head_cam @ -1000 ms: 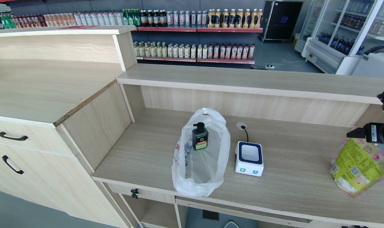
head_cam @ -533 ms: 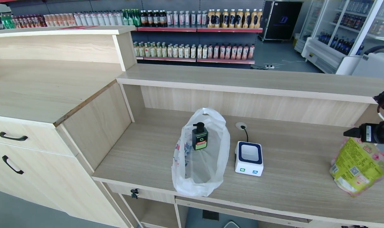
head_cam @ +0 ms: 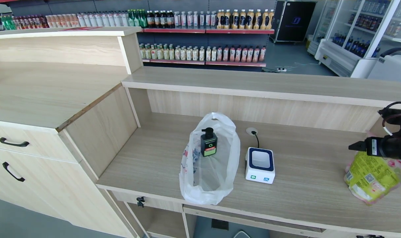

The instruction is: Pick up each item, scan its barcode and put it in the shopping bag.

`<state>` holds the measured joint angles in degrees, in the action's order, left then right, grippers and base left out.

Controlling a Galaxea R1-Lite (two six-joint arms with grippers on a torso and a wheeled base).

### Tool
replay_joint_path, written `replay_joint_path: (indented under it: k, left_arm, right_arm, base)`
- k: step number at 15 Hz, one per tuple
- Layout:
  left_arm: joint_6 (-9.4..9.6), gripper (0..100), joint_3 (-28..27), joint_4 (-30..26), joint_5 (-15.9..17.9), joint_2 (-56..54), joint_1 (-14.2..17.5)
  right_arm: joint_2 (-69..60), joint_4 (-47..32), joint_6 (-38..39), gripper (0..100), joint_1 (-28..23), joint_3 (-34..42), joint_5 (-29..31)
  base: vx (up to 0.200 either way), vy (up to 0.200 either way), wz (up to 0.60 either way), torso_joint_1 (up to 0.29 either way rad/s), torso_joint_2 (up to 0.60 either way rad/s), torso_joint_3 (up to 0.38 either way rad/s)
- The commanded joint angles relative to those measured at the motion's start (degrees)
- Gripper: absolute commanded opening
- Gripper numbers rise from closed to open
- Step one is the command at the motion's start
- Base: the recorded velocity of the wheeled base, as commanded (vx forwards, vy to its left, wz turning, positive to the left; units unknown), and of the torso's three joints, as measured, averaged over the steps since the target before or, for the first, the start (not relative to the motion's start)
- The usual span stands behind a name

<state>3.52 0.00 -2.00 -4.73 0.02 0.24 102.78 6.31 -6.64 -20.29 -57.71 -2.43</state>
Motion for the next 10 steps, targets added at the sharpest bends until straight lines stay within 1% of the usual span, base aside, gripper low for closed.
replay_joint_path:
  k: [1,7,10]
  left_arm:
    - [-0.01,100,0.0,0.0,0.0,0.0,0.0]
    - [-0.01,100,0.0,0.0,0.0,0.0,0.0]
    - [-0.01,100,0.0,0.0,0.0,0.0,0.0]
  right_arm:
    - [2.0,0.2,0.0,100,0.2,-0.2,-0.1]
    - [8.7,6.0,0.1,100,0.5,0.0,-0.1]
    - [11.6,7.5,0.1,100,0.1,0.1,-0.1]
  base:
    - [0.000,0.000,0.00,0.000,0.00,0.000]
    - [0.000,0.000,0.00,0.000,0.00,0.000]
    - [0.000,0.000,0.00,0.000,0.00,0.000]
